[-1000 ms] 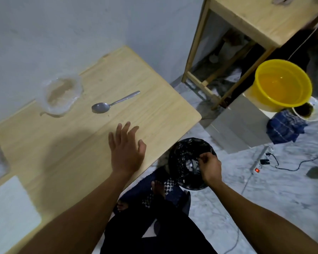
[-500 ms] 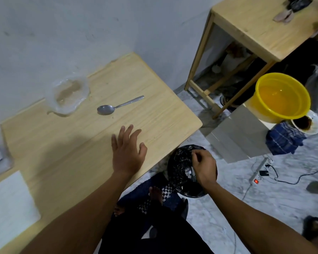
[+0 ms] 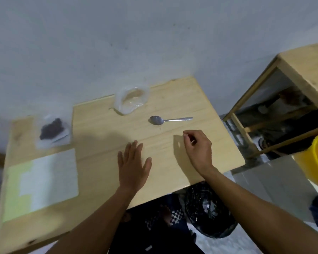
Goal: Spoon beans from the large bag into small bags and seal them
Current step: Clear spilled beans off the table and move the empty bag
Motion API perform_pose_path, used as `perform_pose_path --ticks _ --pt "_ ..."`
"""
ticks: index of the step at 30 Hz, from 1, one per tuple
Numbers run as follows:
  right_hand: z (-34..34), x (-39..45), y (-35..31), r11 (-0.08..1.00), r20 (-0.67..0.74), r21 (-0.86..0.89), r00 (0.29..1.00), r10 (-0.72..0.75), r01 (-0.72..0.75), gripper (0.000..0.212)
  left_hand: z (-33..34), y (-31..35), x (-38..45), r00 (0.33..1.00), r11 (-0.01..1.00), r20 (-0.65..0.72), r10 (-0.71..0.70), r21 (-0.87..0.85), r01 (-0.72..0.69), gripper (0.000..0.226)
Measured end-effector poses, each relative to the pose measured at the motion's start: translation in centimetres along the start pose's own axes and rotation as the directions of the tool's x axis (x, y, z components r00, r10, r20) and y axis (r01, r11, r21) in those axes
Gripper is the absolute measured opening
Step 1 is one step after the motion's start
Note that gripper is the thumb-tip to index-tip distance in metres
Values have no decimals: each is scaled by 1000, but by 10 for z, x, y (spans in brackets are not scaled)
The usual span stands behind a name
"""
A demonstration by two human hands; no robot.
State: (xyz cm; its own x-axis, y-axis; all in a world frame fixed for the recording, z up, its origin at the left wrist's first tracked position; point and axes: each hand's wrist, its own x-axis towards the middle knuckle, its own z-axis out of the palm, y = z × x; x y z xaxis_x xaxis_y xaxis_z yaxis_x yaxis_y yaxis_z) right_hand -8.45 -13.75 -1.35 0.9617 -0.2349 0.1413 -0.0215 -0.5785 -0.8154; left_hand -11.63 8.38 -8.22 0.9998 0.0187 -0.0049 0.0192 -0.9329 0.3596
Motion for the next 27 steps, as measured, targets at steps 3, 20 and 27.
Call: perform_pose_path --ticks 3,20,27 --pt "29 40 -25 997 61 75 998 15 -19 17 -3 -8 -4 1000 999 -18 -7 35 7 61" --pt "133 189 -73 989 356 -148 933 52 1 33 -10 1 -1 998 993 -25 -61 98 63 55" --pt "70 134 -55 979 308 137 946 104 -152 18 -11 -2 -1 998 993 16 -53 107 51 56"
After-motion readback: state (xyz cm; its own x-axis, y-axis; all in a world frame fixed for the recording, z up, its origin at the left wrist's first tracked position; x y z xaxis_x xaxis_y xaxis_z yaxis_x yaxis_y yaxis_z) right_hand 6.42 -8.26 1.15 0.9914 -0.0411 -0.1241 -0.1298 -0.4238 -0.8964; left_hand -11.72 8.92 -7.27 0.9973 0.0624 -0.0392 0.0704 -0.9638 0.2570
